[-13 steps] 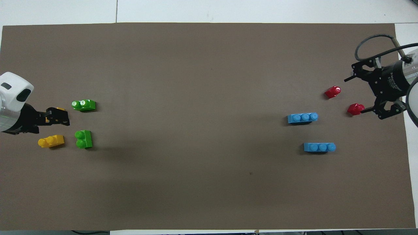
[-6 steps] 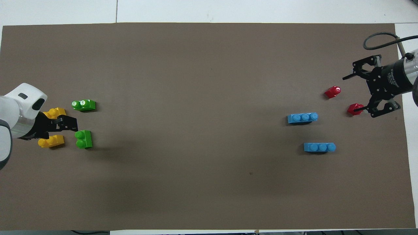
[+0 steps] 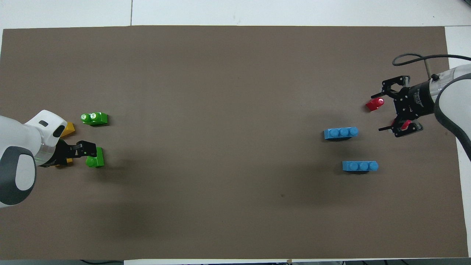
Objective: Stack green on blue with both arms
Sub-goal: 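Reach the left gripper to the green brick while the right gripper reaches the blue brick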
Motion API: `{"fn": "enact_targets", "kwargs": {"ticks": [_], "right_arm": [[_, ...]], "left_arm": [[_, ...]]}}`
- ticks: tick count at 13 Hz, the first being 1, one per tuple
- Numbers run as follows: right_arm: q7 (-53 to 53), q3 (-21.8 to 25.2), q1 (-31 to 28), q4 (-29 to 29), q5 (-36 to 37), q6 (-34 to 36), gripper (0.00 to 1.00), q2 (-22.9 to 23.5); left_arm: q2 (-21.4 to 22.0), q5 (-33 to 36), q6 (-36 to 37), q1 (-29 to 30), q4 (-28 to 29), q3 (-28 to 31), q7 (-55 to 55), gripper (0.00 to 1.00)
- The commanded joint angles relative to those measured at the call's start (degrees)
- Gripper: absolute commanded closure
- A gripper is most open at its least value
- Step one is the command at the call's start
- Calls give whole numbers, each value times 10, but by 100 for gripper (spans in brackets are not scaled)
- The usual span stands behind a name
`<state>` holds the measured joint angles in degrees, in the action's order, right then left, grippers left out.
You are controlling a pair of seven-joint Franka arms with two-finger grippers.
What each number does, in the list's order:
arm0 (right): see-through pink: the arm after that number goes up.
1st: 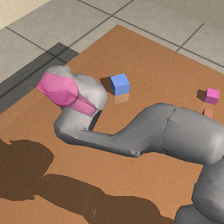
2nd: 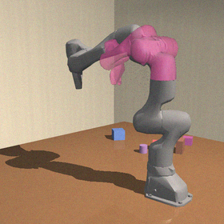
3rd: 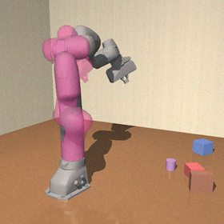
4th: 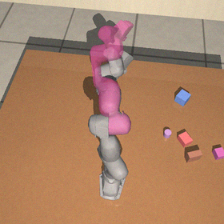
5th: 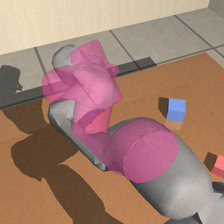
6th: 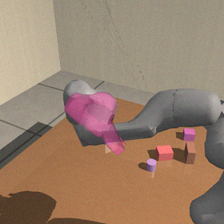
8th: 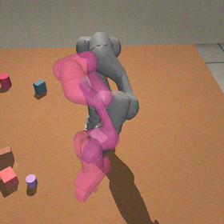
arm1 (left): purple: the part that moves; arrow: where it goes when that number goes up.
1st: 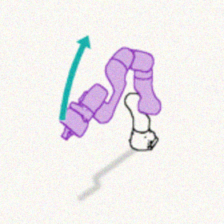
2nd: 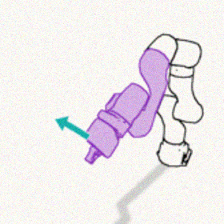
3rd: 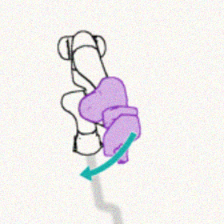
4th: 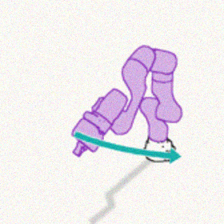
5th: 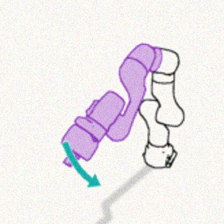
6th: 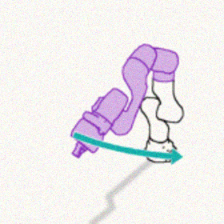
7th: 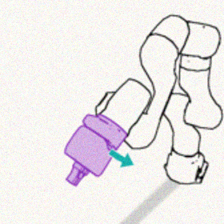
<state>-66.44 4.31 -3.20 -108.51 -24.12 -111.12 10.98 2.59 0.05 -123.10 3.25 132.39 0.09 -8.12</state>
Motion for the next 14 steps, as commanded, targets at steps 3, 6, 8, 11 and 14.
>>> {"fn": "enact_targets", "kwargs": {"ticks": [3,6,8,11,14], "right_arm": [[22,-1,8,-22,-29,-28,0,9],[23,-2,9,-54,-30,-52,0,4],[38,-1,8,-57,-30,-52,0,11],[45,-1,9,-66,-38,-65,0,18],[47,-1,19,-84,-38,-76,0,16]], "left_arm": [[-20,-2,-36,-2,10,-2,10,6],[-33,-2,-52,-3,11,-2,21,14],[-35,-2,-54,-4,11,-2,22,14],[-48,-2,-69,-4,14,-2,37,14],[-50,-2,-69,-4,14,-2,36,30]]}}
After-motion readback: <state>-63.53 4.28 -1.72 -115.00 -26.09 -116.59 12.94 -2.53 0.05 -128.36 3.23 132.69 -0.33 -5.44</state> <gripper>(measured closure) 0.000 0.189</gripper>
